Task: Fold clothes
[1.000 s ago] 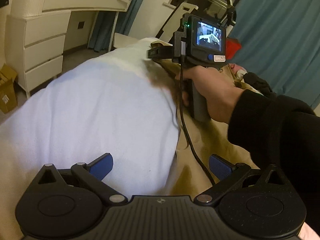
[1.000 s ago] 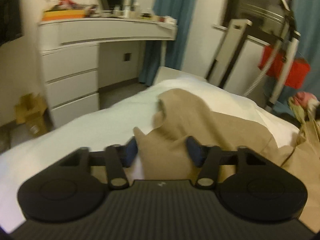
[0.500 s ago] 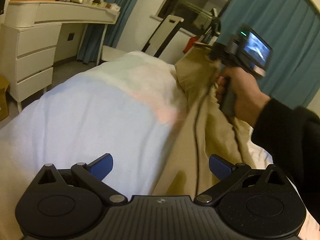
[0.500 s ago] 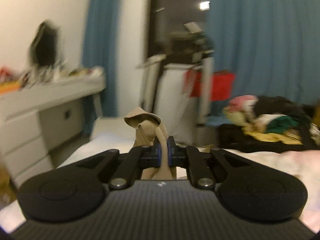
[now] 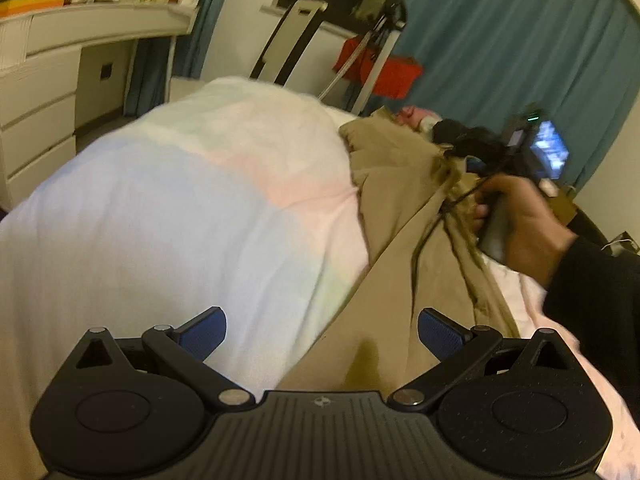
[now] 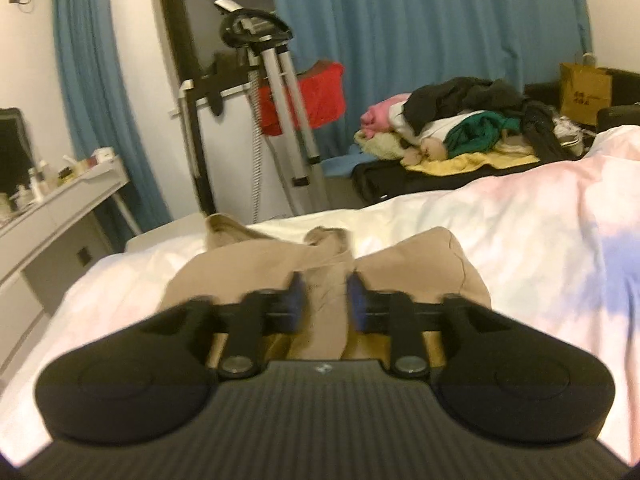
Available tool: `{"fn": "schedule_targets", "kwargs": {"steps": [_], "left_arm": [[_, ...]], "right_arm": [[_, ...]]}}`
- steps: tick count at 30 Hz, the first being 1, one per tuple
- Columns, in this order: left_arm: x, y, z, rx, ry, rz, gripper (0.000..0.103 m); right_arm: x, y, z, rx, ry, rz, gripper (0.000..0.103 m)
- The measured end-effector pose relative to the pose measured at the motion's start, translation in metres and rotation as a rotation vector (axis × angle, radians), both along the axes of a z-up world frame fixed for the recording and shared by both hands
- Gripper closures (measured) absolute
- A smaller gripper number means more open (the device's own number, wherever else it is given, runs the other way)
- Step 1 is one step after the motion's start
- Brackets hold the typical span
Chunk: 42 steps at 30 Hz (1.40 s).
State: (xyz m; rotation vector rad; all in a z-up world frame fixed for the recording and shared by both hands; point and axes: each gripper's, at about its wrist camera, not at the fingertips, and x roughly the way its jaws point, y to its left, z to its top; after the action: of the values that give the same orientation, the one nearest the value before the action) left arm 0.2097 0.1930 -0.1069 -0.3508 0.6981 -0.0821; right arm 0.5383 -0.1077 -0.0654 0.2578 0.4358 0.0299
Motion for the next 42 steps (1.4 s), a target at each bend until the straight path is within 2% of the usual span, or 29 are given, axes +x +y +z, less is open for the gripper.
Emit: {"fn": "schedule_targets", "kwargs": {"steps": [2,4,13,16,19,25,30,35,38,40,42], "left_arm": [[-0.001,-0.001,0.004,0.040,-0.020,0.011,0.000],[-0.007,-0.006,0.011,0.076,-0.036,0.010,0.000],[-0.061,-0.031,0.051,0.130,-0.100,-0.013,0.000],[-0.074,-0.039,0.058,0.132,-0.104,-0.022,0.000],[-0.088,-0.051,0.062,0.178,-0.126,-0.033,0.000],[-0.091,-0.079,0.054,0.224,-0.127,-0.087,0.000],[-0.085,-0.090,0.038,0.277,-0.081,-0.108,0.000],[-0.065,-0.090,0.020,0.284,0.055,-0.093,0.001],[-0.056,-0.077,0.019,0.222,0.106,-0.086,0.001],[-0.046,-0.061,0.020,0.139,0.151,-0.091,0.001],[-0.035,-0.044,0.023,0.093,0.200,-0.111,0.003]], "right_arm": [[-0.022,0.000,0.013,0.010,-0.019,0.049,0.027],[-0.051,0.002,0.025,0.001,-0.031,0.075,0.029],[-0.190,0.007,0.072,-0.054,-0.072,0.165,0.029],[-0.233,-0.001,0.077,-0.033,-0.067,0.177,0.029],[-0.273,-0.010,0.081,-0.021,-0.050,0.157,0.029],[-0.343,-0.029,0.064,0.001,0.000,0.124,0.029],[-0.369,-0.044,0.043,0.013,0.032,0.100,0.029],[-0.370,-0.054,0.037,0.040,0.068,0.116,0.029],[-0.366,-0.057,0.032,0.050,0.080,0.126,0.029],[-0.363,-0.061,0.028,0.085,0.100,0.138,0.029],[-0.362,-0.065,0.024,0.117,0.118,0.152,0.029]]}}
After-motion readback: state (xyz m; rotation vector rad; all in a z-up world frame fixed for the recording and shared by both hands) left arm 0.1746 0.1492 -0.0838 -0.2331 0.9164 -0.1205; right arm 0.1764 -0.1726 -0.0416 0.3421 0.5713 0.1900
